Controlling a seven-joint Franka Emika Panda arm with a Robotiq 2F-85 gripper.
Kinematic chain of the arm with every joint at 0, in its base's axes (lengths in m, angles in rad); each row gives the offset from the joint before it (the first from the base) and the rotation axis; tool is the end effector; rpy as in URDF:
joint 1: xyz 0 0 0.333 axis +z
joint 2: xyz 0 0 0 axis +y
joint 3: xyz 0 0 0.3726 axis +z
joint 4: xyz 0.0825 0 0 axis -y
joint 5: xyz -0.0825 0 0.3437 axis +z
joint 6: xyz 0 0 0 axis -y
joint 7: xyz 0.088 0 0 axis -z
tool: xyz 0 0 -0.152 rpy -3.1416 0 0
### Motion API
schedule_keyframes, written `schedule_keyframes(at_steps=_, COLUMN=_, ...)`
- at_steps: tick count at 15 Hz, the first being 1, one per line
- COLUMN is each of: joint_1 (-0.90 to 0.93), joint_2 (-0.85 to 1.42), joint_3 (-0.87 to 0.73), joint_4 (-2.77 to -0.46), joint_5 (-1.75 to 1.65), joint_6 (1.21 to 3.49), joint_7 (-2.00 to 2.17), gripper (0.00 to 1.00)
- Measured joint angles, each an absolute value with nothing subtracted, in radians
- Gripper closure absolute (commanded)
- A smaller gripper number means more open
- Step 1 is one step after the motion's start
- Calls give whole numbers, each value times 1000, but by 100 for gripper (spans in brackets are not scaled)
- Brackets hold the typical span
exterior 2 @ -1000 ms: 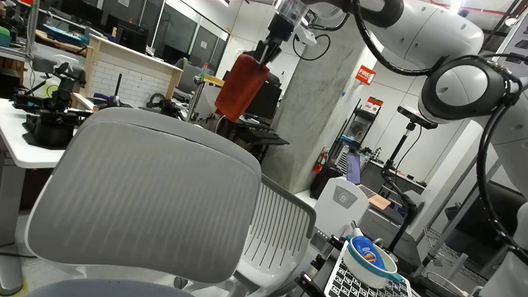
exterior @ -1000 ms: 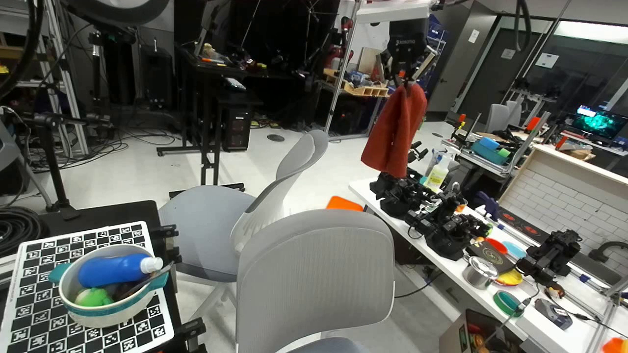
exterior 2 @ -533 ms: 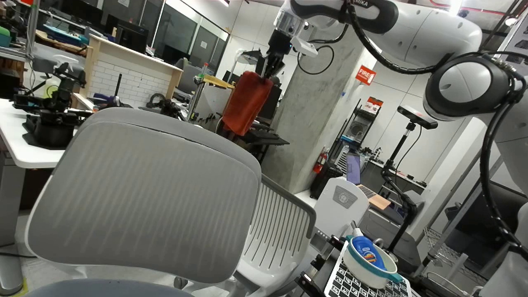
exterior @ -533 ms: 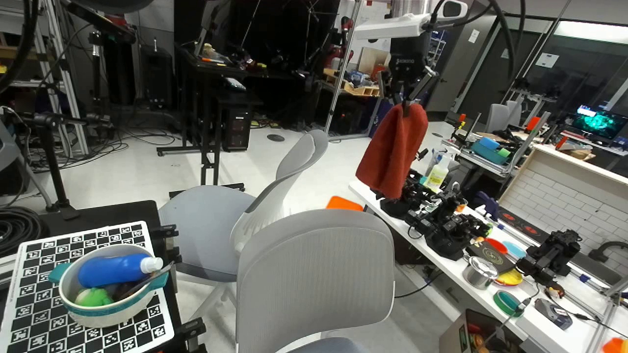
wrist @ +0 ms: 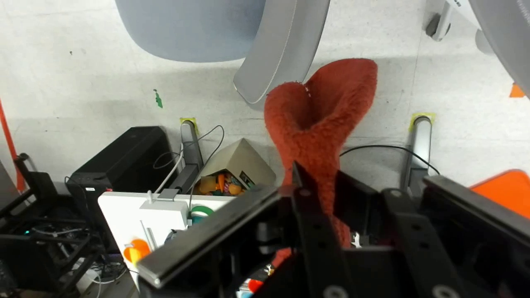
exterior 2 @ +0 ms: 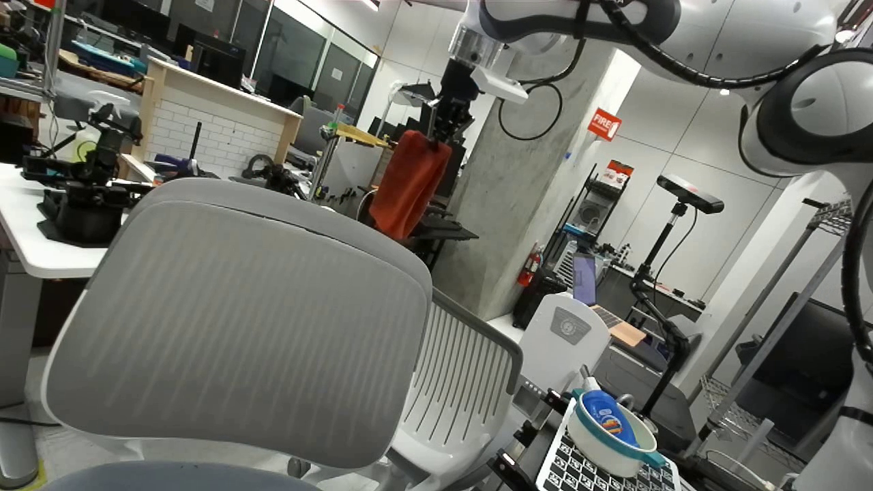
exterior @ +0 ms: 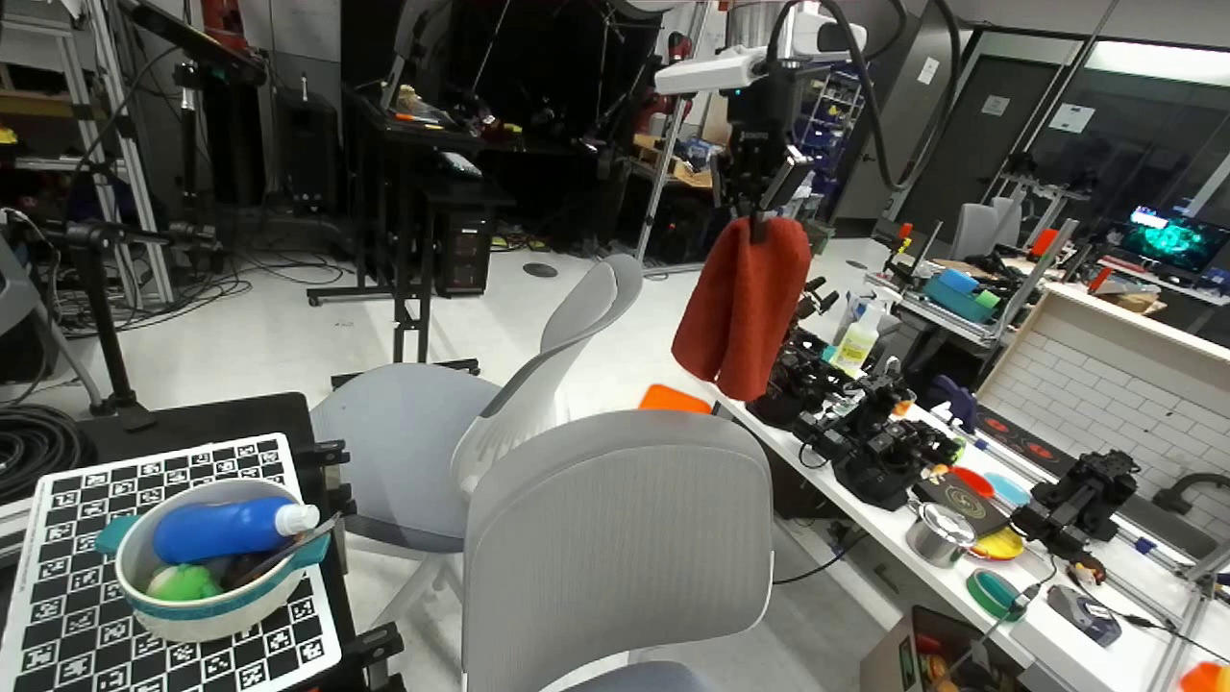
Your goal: Move the orange towel to the backrest of the left chair, then move it to the backrest of the right chair
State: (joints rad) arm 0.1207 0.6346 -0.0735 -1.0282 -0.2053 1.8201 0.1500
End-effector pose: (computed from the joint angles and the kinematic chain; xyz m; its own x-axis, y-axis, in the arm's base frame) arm 0.7476 0.0278 0.5029 0.9823 -0.0283 0.1854 -0.0696 -0.9730 0.2202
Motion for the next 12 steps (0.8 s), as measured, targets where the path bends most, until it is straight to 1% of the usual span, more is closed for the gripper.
schedule_keyframes(at_steps=12, joint_1=181, joint_2=273, joint_3=-56, joint_4=-1632, joint_5=-328, joint_6=1994, joint_7=334, gripper=97)
